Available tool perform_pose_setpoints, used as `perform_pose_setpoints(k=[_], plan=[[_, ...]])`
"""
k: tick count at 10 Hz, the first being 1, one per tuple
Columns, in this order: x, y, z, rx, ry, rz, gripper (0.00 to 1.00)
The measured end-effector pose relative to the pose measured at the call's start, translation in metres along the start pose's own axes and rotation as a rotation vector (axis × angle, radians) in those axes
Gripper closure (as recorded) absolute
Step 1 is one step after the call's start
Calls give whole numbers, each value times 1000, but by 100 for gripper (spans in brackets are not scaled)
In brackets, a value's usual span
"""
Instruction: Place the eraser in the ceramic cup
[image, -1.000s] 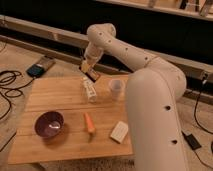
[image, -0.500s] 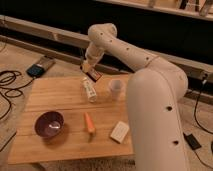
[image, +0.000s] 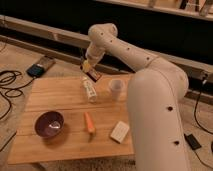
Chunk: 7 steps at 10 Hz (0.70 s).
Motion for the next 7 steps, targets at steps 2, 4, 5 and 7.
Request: perform_pose_setpoints(k=[2, 4, 5, 7], plan=[[2, 3, -4, -65, -66, -71, 91], [10, 0, -8, -120, -118, -135, 91], [15, -3, -10, -137, -131, -152, 91], [33, -16, -14, -168, -160, -172, 91]])
